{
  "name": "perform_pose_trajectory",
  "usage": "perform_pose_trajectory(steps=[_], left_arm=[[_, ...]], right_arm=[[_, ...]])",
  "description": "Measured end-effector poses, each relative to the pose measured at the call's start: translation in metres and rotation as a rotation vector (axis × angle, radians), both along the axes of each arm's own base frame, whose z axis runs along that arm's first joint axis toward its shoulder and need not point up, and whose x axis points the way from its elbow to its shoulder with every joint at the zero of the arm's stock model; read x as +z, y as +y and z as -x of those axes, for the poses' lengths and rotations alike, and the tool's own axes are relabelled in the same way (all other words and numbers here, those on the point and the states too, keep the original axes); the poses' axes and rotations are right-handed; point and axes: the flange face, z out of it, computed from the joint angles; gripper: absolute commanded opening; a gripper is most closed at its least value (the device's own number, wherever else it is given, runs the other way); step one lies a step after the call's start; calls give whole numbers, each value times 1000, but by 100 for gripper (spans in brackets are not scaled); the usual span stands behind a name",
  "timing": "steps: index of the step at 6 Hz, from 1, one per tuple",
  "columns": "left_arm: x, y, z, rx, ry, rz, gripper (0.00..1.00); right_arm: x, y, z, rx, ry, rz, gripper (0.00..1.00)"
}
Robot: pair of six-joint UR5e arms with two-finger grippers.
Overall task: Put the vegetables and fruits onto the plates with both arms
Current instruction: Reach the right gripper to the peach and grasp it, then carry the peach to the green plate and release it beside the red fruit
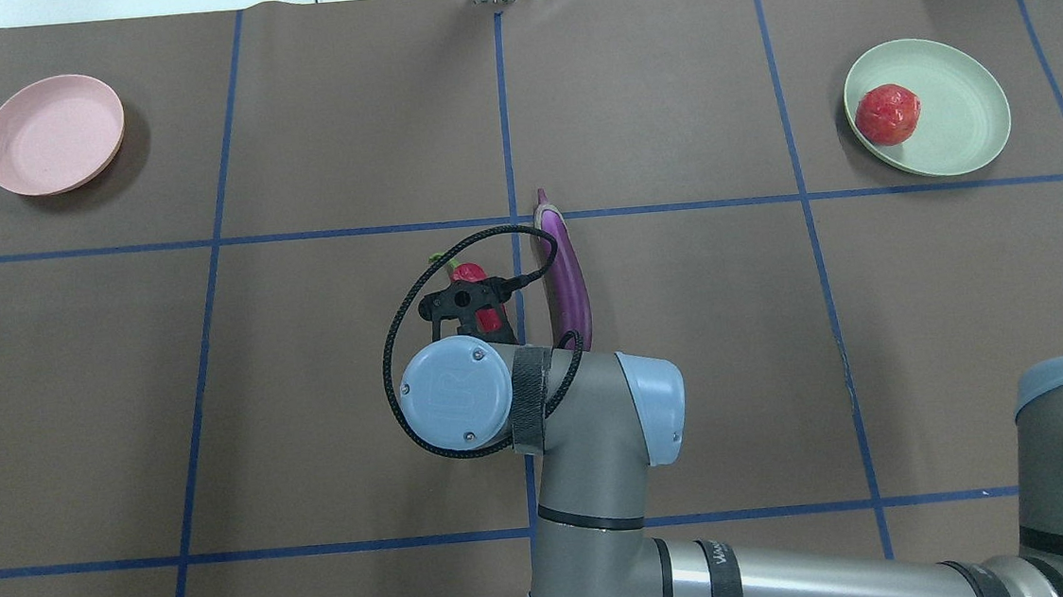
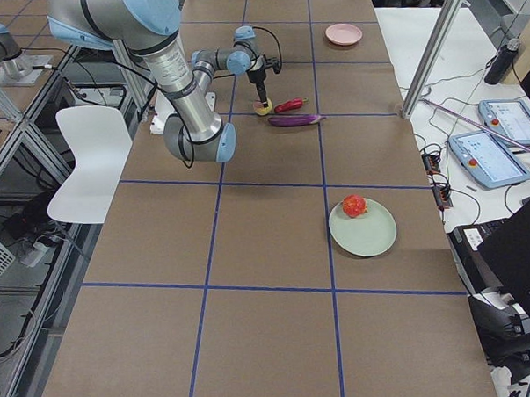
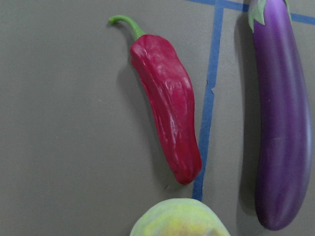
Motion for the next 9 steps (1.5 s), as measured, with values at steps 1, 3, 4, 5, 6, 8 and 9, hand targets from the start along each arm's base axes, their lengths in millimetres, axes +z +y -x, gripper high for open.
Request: perform_pose_trajectory(steps=[1,3,4,5,6,8,9], left_arm=[[0,0,0,0,0,0,100],[0,0,0,0,0,0,100],[0,0,0,0,0,0,100],[0,0,0,0,0,1,100],[0,0,0,0,0,1,100],[0,0,0,0,0,1,100],[0,0,0,0,0,1,100]], right_arm=[[5,1,5,-3,15,0,99],[12,2,13,-7,36,1,56],[13,2,14,-8,39,2,1],[10,2,13,-10,34,1,0],[-1,-5,1,-10,8,-4,0],[-24,-76,-64,-38,-57,-8,0],[-20,-137,-117,-63,-66,-23,0]])
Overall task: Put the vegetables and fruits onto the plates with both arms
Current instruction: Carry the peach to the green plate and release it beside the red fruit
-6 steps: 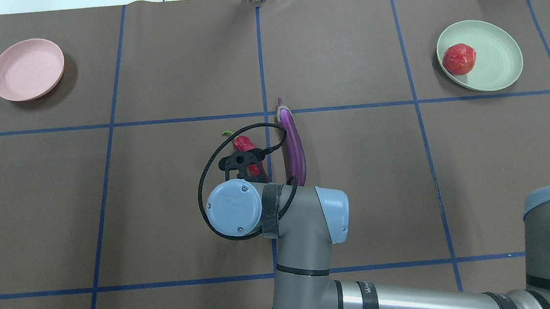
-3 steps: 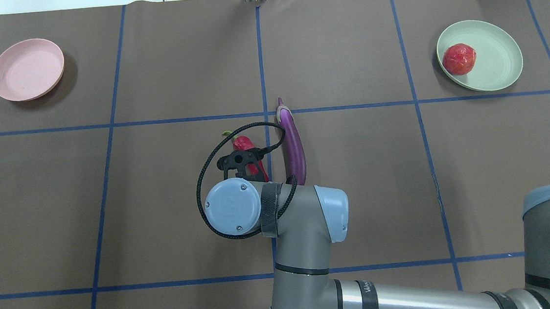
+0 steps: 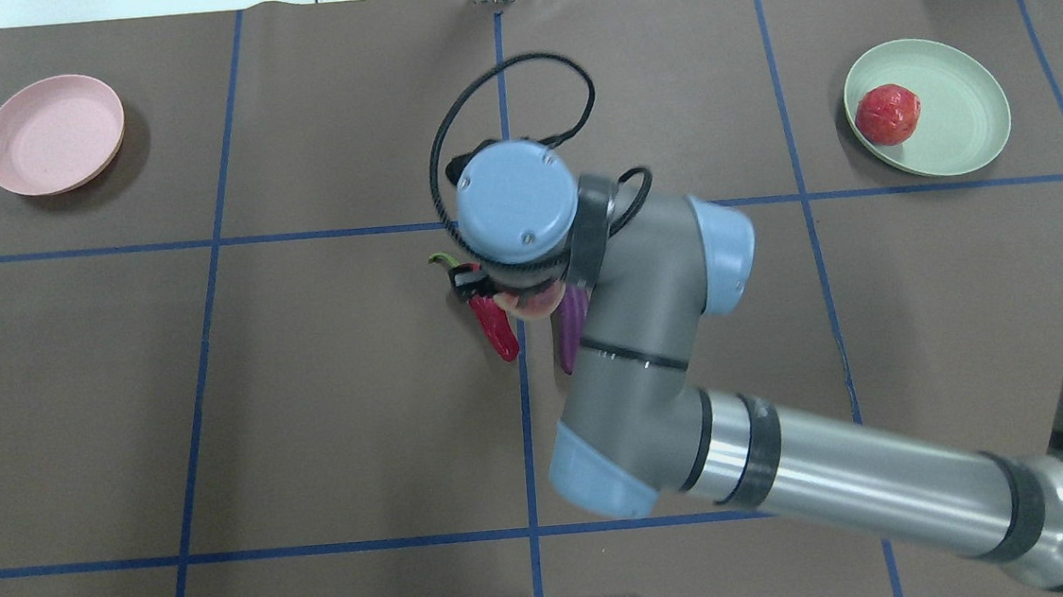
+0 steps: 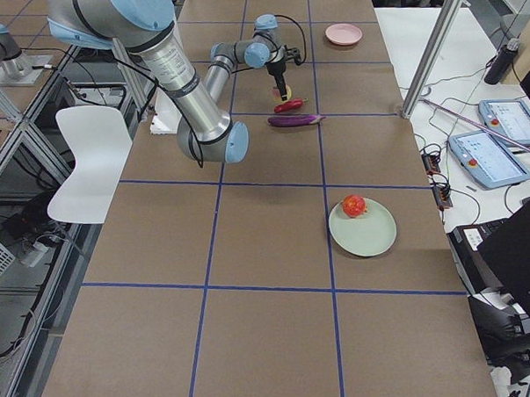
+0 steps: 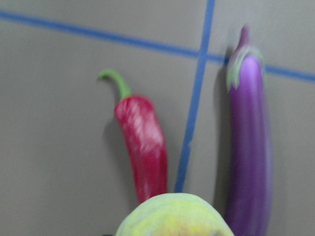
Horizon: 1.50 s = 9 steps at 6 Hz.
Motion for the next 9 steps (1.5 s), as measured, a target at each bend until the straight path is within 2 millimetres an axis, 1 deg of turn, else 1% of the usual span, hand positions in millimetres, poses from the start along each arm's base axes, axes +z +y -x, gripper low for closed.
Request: perform_pose_trajectory(steps=[1,2,3,4,5,6,7,8,9], left_arm=[[0,0,0,0,0,0,100],[0,0,0,0,3,0,100],[-1,0,-1,0,9,0,100],[-1,0,-1,-1,14,0,100],[-1,0,-1,-1,18,-1,100],[-2,0,-2,-2,27,0,100],[-2,0,-3,-2,33,0,100],[-2,0,-3,-2,36,0,100],[-2,1,-3,-2,37,1,100]], right_arm=[[16,-58,-61,-33,-3,-15,0],[53,-109,-128,-81,-5,-37,0],[110,-158,-199,-144,-13,-64,0],[174,-202,-259,-199,-10,-93,0],[239,-236,-300,-233,-4,-121,0],[303,-257,-327,-247,-13,-138,6],[358,-261,-345,-248,-27,-135,18],[403,-252,-357,-246,-33,-117,58],[443,-240,-364,-243,-27,-98,98]])
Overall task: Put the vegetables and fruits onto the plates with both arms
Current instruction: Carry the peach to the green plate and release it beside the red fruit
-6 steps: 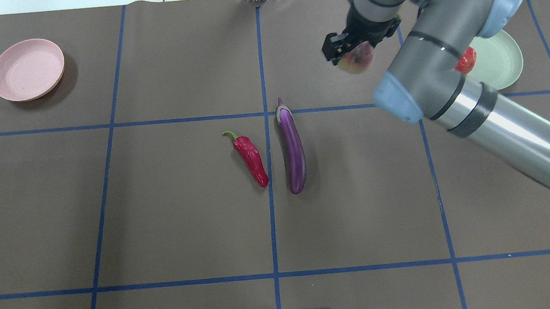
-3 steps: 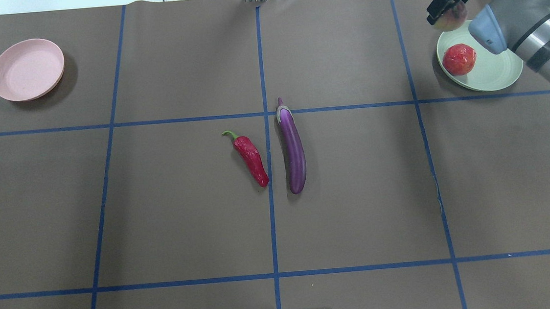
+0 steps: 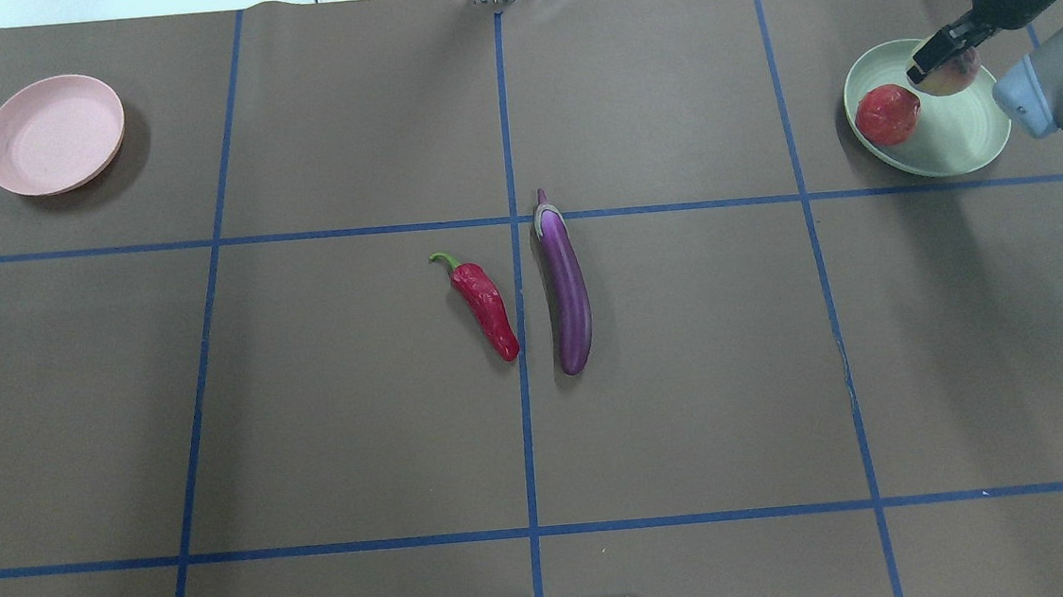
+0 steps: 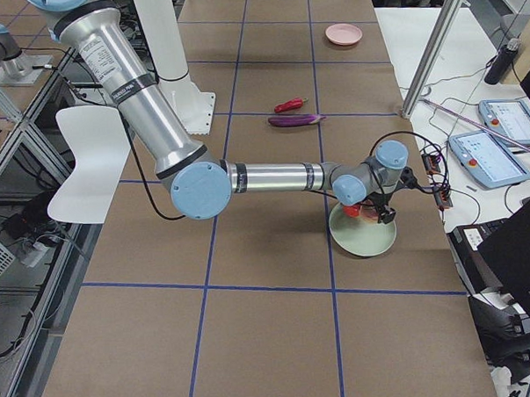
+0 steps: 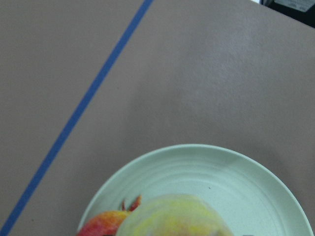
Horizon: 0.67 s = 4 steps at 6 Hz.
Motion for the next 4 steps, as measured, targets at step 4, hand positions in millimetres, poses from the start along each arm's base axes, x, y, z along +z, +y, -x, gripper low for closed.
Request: perform_pose_trajectory(steps=[4], left_arm=[[0,2,0,0,1,1,100]], right_arm=[[30,13,-7,46,-9,42,99]])
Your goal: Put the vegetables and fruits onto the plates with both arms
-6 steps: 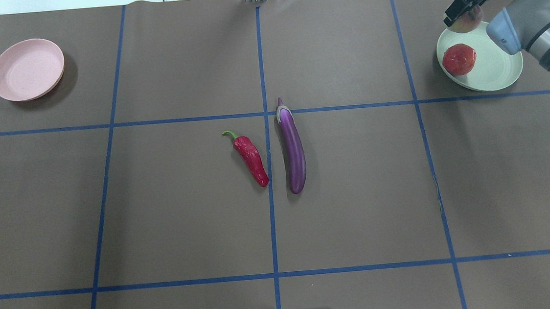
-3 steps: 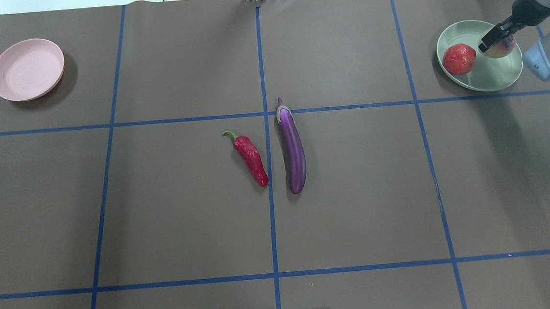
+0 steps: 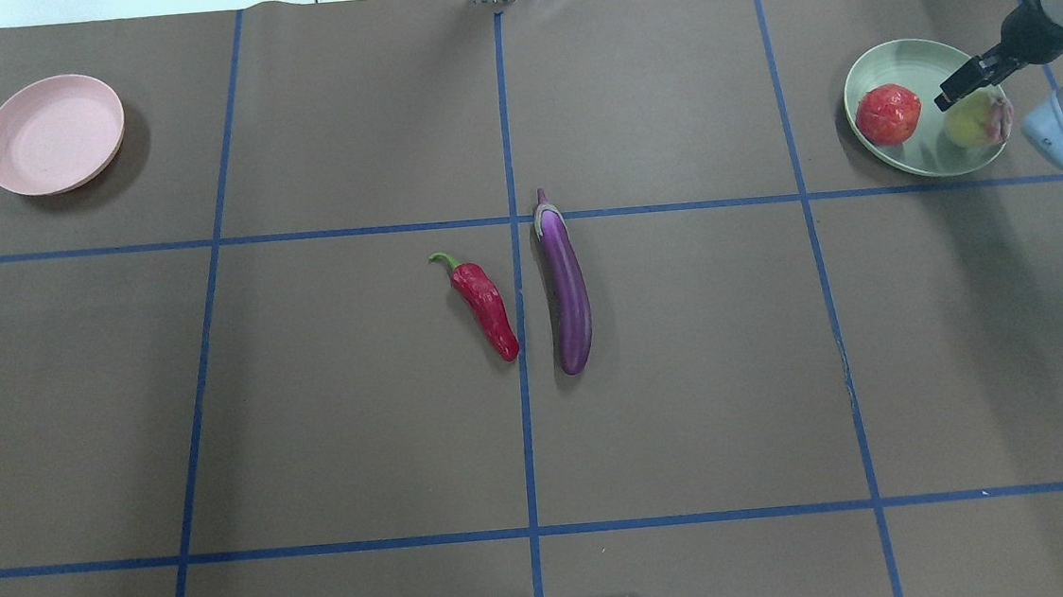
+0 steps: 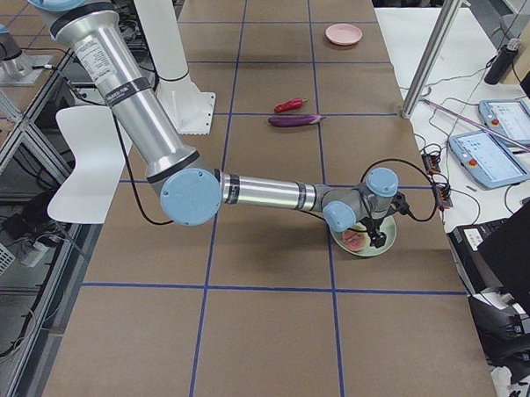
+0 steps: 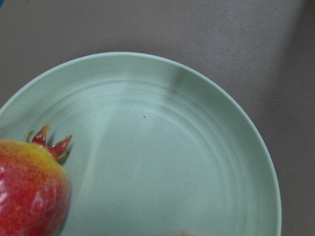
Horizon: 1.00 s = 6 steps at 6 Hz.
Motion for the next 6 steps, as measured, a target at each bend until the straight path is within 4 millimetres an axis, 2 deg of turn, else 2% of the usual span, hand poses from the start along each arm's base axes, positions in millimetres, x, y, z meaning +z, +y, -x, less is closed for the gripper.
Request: perform_pose_trajectory(steps=[1,2,3,4,5,6], left_arm=[[-6,-4,0,0,0,-15,100],[-17,-14,0,-2,0,-46,100],[-28,-26,1,-4,-3,-88,100],[-37,-34,1,-6,-5,-150,100],[-44,-39,1,-7,-5,-213,100],[-53,-45,1,-10,8,-259,100]], right_arm=[[-21,-3,-8,27,-15,1,99],[-43,-3,-29,62,-13,31,99],[-57,10,-66,87,6,68,99],[-59,34,-105,95,27,93,99],[-53,68,-142,91,51,131,99],[-43,115,-178,88,69,166,99]])
